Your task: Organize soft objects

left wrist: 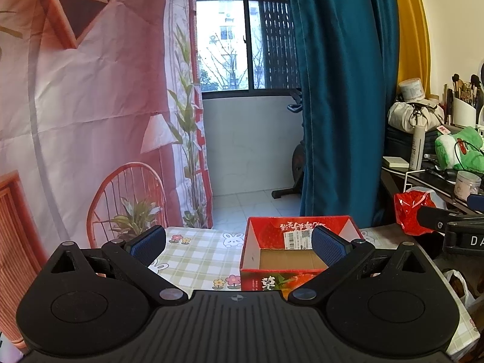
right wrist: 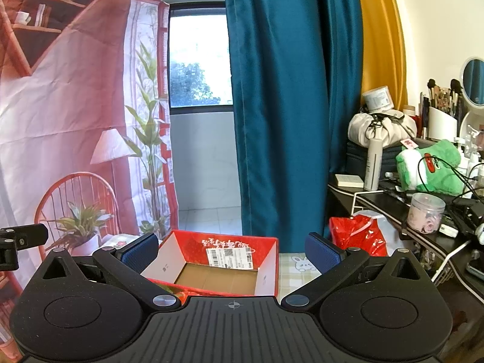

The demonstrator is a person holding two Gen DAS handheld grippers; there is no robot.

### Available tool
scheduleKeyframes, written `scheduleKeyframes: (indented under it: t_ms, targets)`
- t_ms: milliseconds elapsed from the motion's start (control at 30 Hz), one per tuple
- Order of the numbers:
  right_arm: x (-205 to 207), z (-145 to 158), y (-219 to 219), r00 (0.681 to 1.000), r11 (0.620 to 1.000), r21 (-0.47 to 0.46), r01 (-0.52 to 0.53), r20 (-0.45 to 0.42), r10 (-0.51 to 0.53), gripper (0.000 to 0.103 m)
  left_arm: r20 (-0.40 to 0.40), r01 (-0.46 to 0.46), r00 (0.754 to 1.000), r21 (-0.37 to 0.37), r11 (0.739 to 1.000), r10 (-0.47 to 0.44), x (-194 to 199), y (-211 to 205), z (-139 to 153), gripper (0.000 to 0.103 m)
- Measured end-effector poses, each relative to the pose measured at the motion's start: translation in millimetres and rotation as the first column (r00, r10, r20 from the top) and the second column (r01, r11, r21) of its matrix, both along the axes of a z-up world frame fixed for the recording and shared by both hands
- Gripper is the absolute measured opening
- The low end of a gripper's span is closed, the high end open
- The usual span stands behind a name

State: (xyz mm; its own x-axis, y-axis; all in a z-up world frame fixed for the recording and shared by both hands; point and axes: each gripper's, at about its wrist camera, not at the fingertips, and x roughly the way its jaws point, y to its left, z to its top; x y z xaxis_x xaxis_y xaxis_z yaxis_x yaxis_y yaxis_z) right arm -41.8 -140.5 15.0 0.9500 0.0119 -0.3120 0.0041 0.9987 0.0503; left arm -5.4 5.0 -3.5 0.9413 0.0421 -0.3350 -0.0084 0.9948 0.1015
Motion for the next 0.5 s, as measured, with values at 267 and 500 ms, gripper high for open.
scheduleKeyframes:
  t_ms: [267, 500]
  targets:
    - [0.2, -1.2, 0.0, 1.000, 1.000, 0.001, 0.000, -0.001, 0.000, 0.103, -0.001, 0.000, 1.000, -0.002, 1.000, 0.000, 0.5, 0.9, 0.4, 0.103]
    - [-0.6, -2.2, 0.8, 1.000, 1.000, 0.003, 0.002, -0.003, -0.002, 0.103, -0.006, 0.001, 1.000, -0.004, 1.000, -0.001, 1.3, 1.2, 0.5, 0.103]
